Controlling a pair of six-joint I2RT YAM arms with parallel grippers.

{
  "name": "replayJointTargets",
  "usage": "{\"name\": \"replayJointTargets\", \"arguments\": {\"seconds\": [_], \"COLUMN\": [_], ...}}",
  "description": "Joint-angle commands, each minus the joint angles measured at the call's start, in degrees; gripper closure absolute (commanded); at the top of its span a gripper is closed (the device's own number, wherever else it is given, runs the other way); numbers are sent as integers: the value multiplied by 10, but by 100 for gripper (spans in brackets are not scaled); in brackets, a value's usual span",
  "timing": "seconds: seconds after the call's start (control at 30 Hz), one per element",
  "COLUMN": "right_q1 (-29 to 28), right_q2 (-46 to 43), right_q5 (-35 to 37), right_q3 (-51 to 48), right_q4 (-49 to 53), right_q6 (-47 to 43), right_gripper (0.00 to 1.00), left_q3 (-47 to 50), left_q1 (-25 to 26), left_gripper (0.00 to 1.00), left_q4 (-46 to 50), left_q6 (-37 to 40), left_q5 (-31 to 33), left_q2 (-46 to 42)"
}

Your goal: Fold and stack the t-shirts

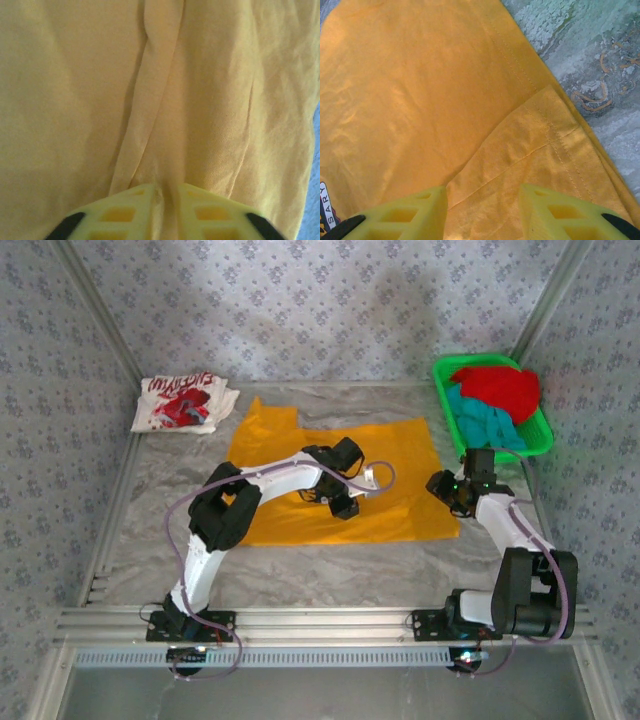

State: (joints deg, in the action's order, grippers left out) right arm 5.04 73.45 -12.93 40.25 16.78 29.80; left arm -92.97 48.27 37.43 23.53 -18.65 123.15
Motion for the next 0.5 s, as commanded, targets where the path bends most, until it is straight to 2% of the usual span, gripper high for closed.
{"name": "replayJointTargets", "arguments": {"seconds": [0.0, 0.1, 0.47], "right_q1": [7, 9, 21], "right_q2": [-8, -16, -3], "right_q5": [-10, -6, -3], "right_q3": [-6, -13, -35], "right_q4": [1, 0, -9], "right_q6": [4, 2, 18], "right_gripper": [55, 54, 52], "left_q3": [-18, -26, -31], "left_q1": [-3, -5, -26], "left_gripper": [89, 100, 100], "left_q4": [12, 12, 12], "left_q6": [9, 5, -19], "left_q5": [0, 3, -1], "left_q2": [-2, -1, -28]}}
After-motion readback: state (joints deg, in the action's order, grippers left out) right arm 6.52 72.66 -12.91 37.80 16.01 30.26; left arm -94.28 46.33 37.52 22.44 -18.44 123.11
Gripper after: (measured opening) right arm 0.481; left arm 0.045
